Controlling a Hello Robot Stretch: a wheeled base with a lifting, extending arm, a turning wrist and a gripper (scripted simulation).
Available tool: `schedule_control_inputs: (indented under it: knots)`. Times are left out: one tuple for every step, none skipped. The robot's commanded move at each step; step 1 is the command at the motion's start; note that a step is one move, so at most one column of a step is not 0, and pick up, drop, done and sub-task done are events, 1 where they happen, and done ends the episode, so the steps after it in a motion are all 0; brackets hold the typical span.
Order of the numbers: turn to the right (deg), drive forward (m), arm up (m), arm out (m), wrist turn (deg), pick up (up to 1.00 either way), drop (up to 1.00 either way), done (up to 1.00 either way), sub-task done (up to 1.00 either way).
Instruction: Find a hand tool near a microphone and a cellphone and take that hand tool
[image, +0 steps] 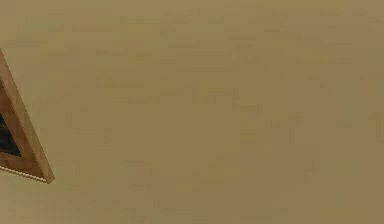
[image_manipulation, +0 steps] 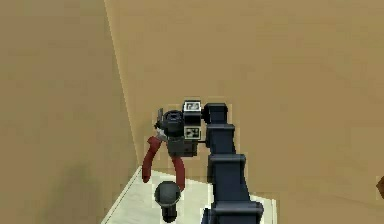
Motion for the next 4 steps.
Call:
schedule_control_inputs:
  knots:
    - [0.0, 0.0, -0.3, 0.0, 0.0, 0.0, 0.0, 0.0, 0.0]
    - [0.0, 0.0, 0.0, 0.0, 0.0, 1.0, 0.0, 0.0, 0.0]
    - [0.0, 0.0, 0.1, 0.0, 0.0, 0.0, 0.0, 0.0, 0.0]
    - [0.0, 0.0, 0.0, 0.0, 0.0, 0.0, 0.0, 1.0, 0.0]
